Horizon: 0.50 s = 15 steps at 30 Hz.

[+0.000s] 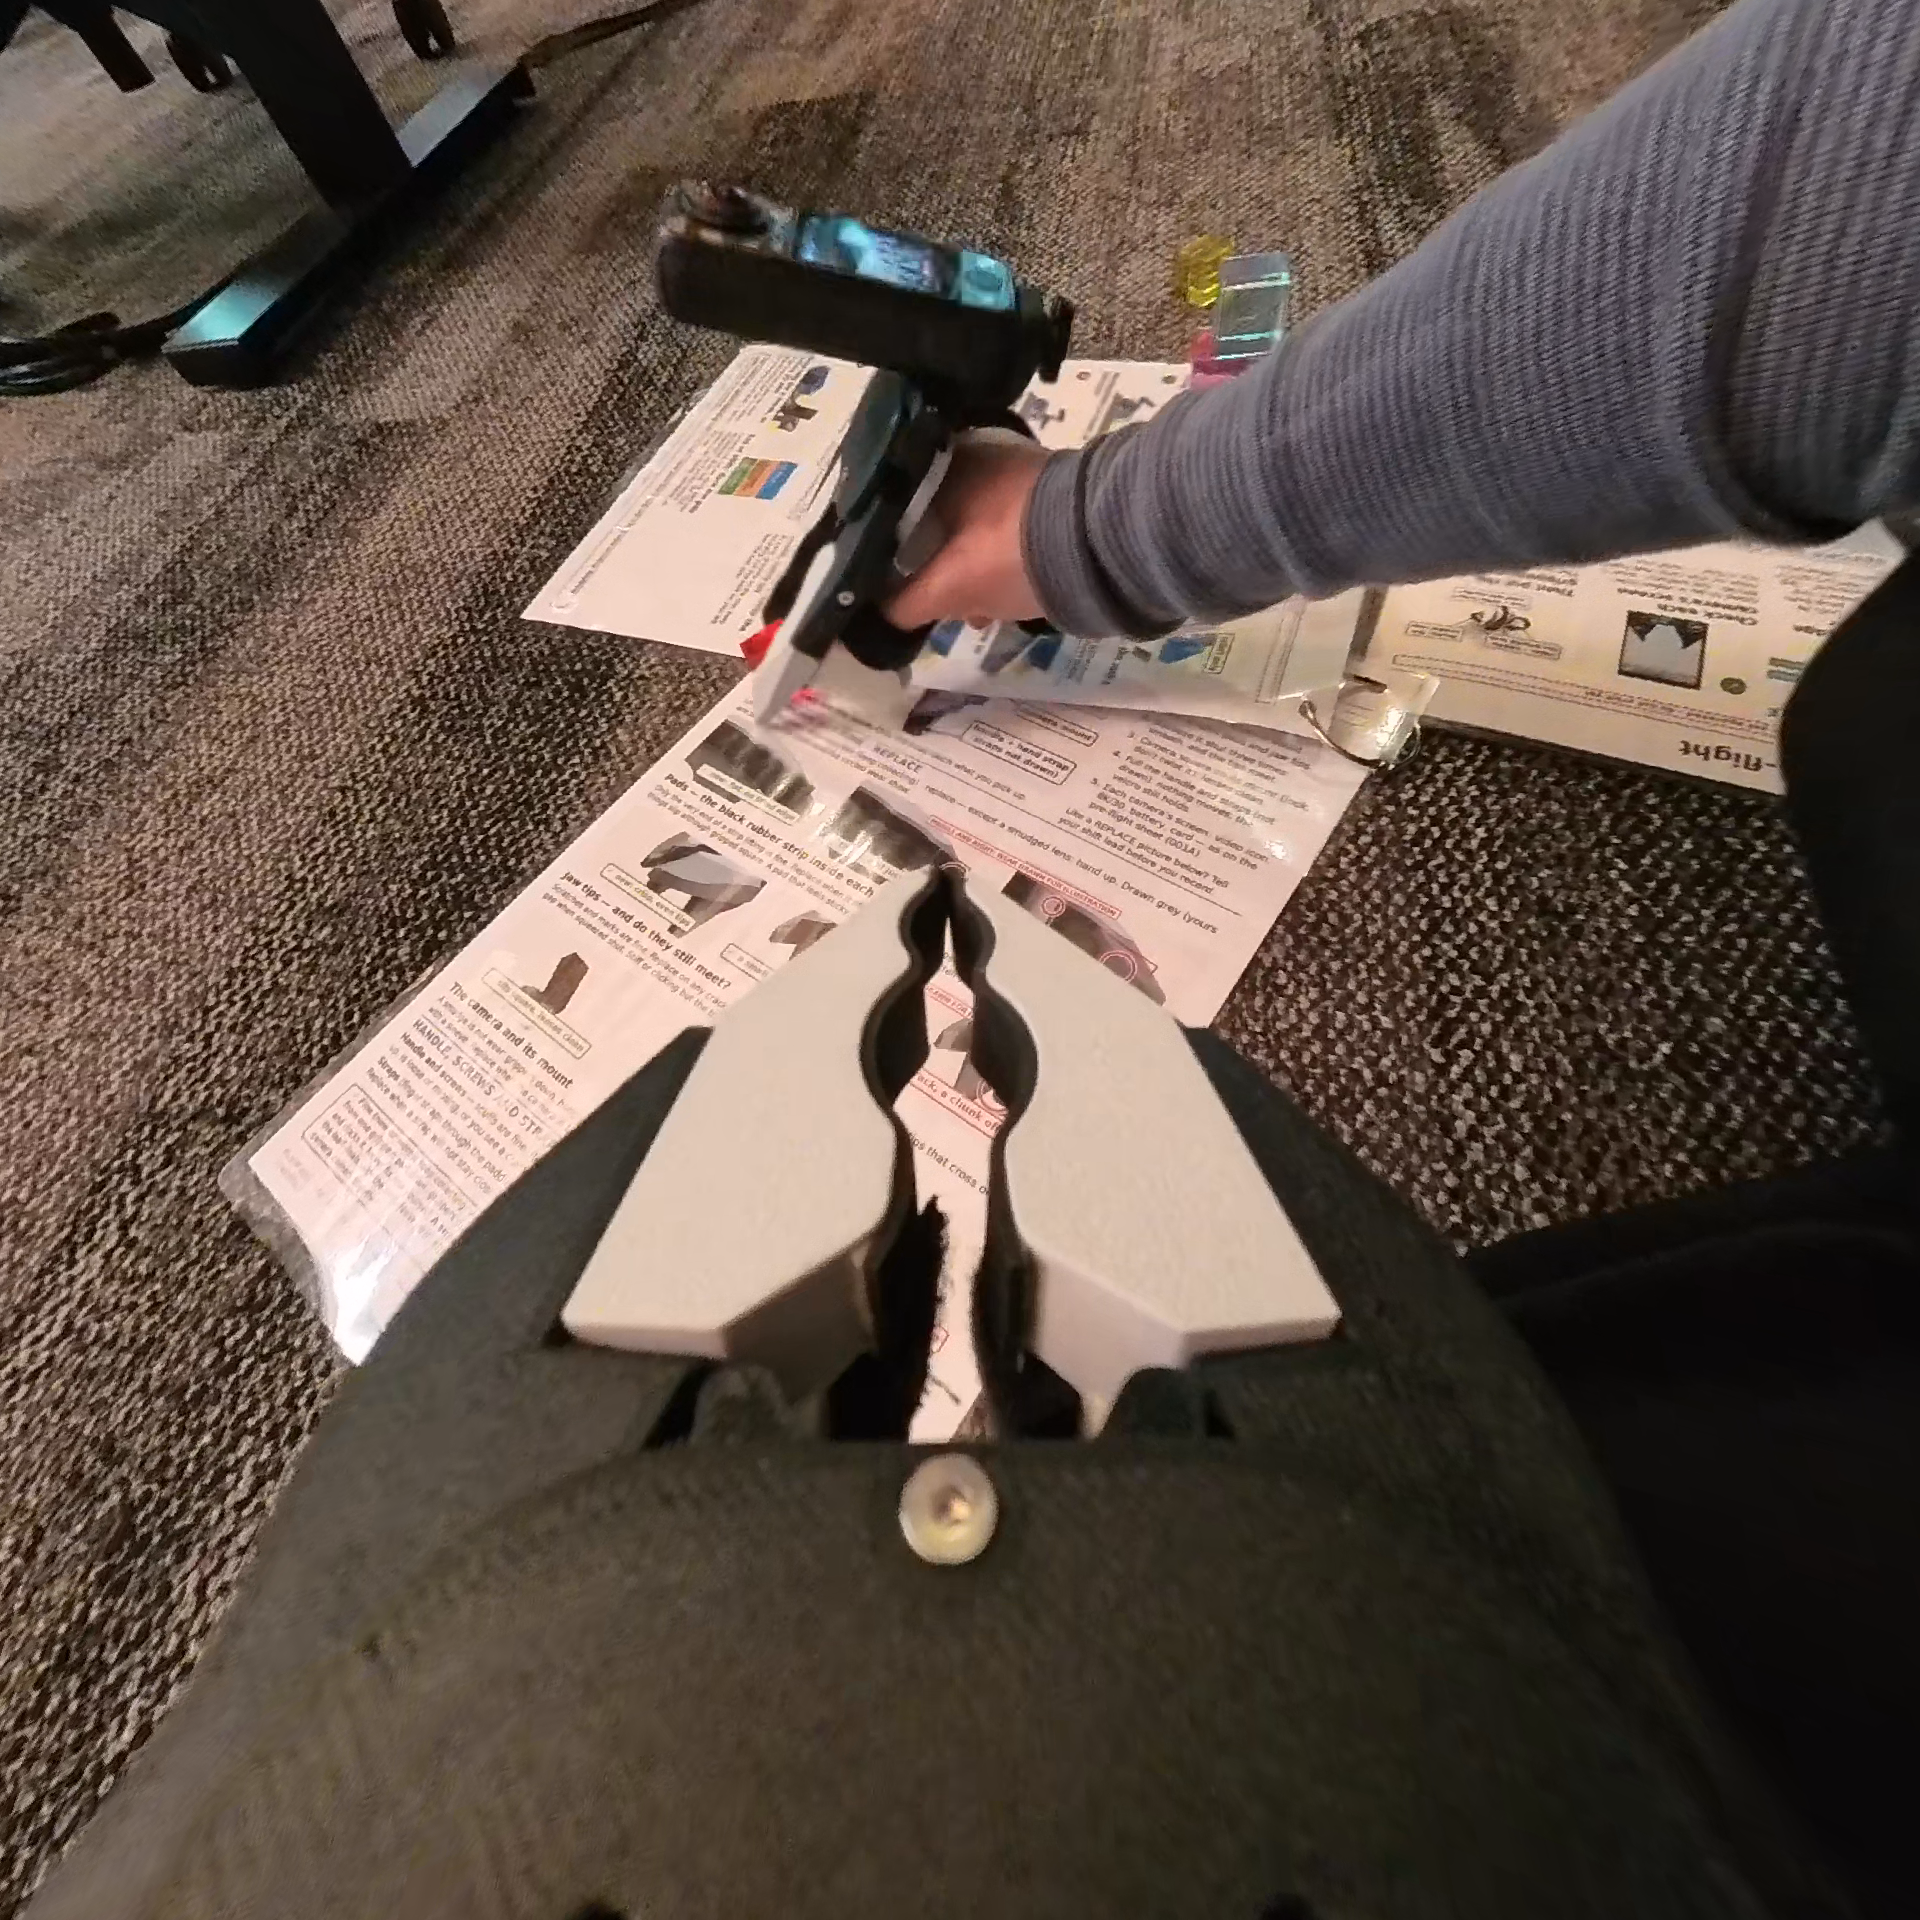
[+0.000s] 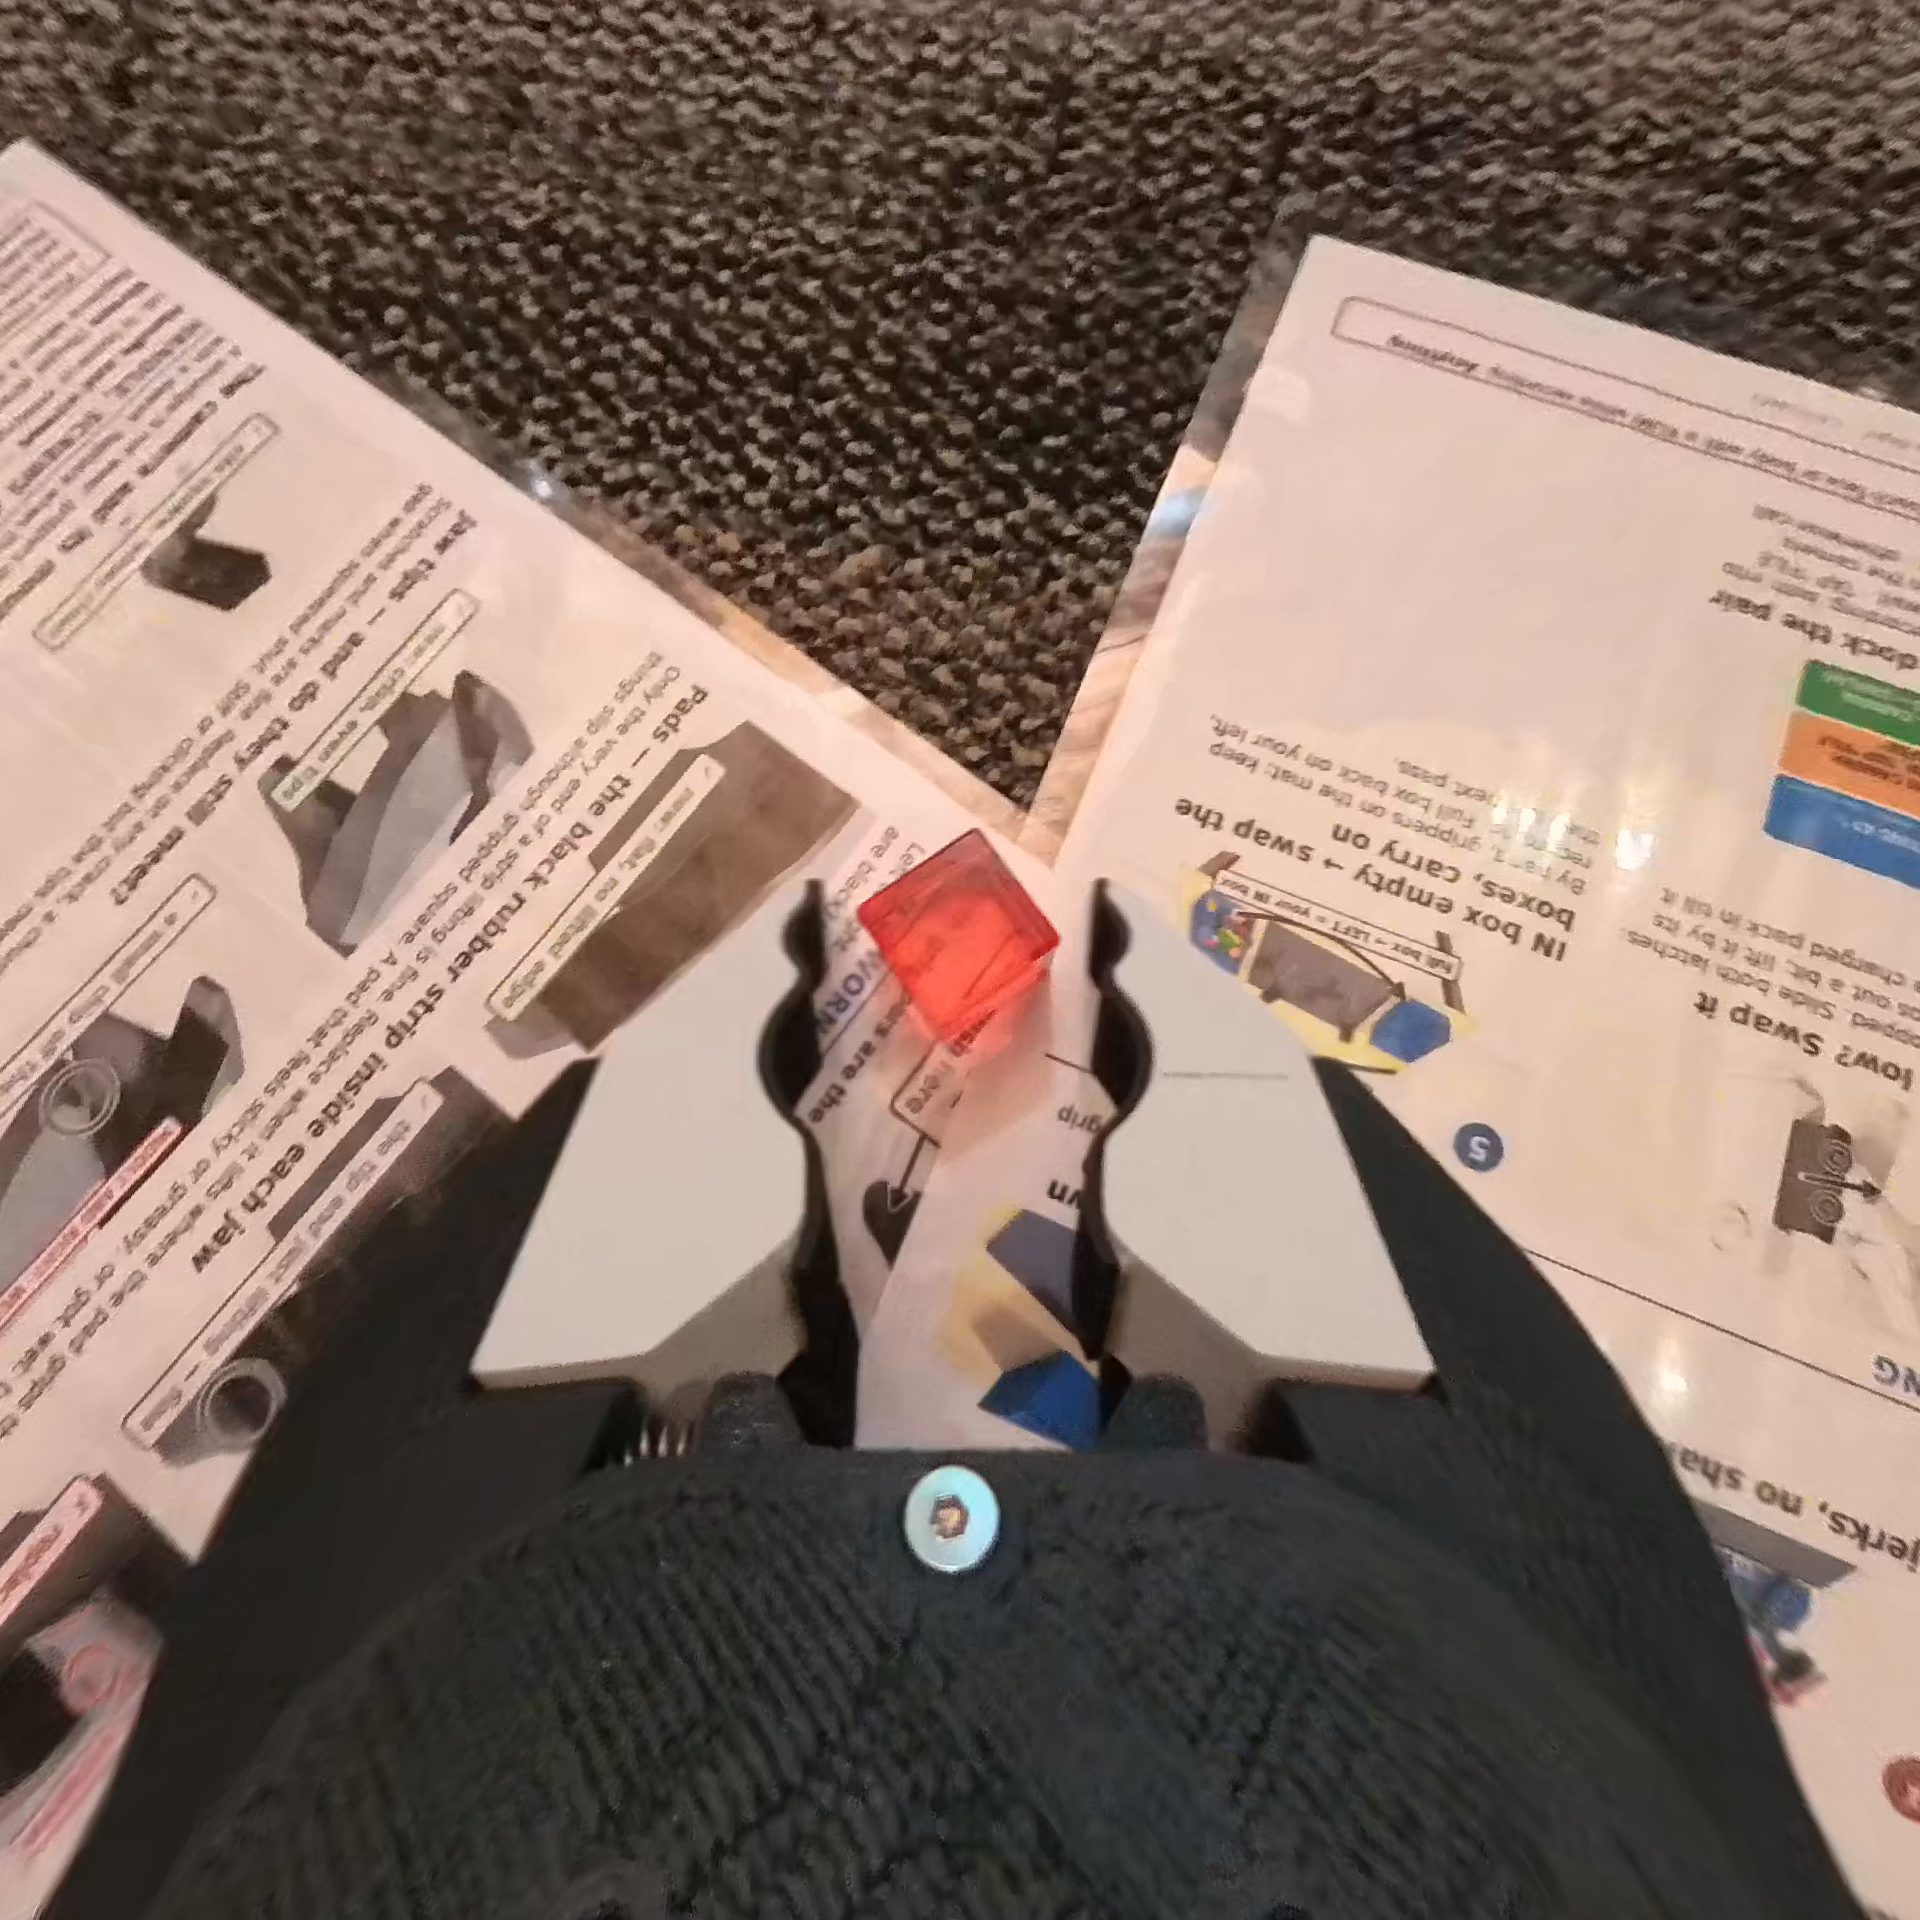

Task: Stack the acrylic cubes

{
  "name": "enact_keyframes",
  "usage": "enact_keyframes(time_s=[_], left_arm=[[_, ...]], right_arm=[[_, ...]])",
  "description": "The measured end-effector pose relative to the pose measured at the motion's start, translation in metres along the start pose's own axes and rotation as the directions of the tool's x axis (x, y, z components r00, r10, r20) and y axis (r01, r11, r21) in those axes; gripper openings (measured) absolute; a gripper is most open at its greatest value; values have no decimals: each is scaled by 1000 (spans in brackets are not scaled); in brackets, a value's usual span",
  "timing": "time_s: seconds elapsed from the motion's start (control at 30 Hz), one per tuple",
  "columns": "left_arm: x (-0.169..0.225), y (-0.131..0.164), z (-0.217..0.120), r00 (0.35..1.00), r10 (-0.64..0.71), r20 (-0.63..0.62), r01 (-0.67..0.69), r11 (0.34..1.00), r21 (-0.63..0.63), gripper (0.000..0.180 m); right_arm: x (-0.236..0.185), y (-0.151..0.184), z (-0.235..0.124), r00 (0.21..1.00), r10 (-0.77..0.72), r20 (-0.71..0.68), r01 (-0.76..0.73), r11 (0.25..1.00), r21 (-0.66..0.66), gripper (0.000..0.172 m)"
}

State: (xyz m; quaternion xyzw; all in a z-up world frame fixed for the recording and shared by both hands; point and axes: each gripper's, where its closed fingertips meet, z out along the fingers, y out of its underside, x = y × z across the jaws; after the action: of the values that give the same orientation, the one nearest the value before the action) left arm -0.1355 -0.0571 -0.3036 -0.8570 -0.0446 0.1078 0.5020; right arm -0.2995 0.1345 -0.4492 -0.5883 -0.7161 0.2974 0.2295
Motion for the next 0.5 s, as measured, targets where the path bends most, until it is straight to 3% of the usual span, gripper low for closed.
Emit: enact_keyframes(time_s=[0.07,0.3,0.5], left_arm=[[0,0,1,1000,-1,-3,1,1000,1,0],[-3,0,-1,1000,-9,10,9,1000,8,0],[-5,-2,-4,1000,-6,29,6,1000,12,0]], right_arm=[[-1,-1,1,1000,16,-19,-16,1000,26,36],[-22,3,-11,997,-64,-48,62,998,-31,36],[-43,-28,-84,985,-169,-47,169,986,5,36]])
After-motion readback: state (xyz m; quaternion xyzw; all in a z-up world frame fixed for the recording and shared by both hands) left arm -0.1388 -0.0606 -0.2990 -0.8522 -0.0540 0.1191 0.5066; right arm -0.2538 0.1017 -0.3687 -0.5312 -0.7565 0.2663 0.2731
